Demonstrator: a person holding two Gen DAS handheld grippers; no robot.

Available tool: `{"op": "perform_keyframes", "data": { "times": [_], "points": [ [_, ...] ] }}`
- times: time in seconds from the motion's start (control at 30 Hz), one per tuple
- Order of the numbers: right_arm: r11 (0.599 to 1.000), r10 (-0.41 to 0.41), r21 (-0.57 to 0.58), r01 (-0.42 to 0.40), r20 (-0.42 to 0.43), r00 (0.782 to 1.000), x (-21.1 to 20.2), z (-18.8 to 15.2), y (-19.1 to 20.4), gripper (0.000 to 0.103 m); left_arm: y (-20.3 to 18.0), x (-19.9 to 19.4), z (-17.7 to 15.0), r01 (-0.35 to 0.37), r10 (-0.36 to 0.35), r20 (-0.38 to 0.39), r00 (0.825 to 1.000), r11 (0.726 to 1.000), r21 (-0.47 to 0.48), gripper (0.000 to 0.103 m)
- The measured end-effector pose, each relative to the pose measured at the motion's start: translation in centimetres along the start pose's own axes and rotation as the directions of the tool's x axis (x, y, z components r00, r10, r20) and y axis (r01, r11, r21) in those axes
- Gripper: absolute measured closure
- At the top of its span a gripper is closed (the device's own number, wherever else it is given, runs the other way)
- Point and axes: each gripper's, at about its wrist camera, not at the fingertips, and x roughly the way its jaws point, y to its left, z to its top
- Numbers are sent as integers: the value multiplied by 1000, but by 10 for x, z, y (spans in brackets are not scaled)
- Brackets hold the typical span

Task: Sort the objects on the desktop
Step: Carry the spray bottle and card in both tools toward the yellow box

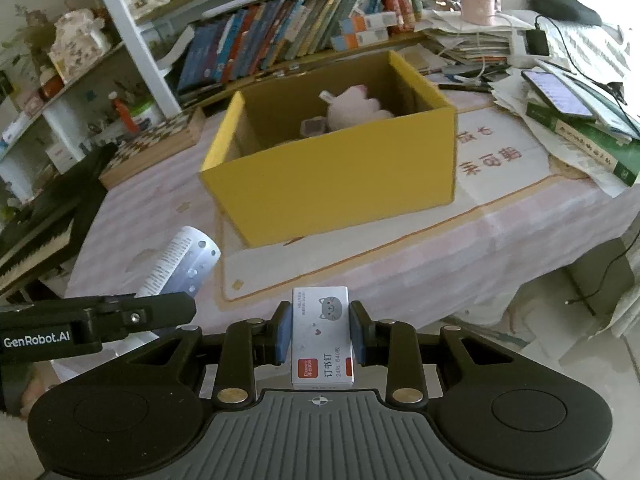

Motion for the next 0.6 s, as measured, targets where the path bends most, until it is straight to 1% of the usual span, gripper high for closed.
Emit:
{"op": "perform_keyframes", "data": {
  "times": [0.2, 0.3, 0.47, 0.6],
  "points": [
    [1000, 13, -2, -13, 0, 1000, 9, 24, -32, 73, -23, 30, 21, -3, 3, -3, 1000, 1000, 19, 73],
    [1000, 29, -7, -29, 9, 1000, 13, 37, -47, 73, -34, 41, 32, -6, 6, 10, 1000, 1000, 27, 73],
    [997, 70, -32, -69, 43, 997, 18, 65, -64, 73, -47, 50, 54, -49, 46, 68, 997, 998, 39, 73],
    [991, 121, -60, -116, 87, 989, 20, 95, -73, 73, -53, 51, 77, -97, 91, 135, 987, 995, 37, 73]
  ]
}}
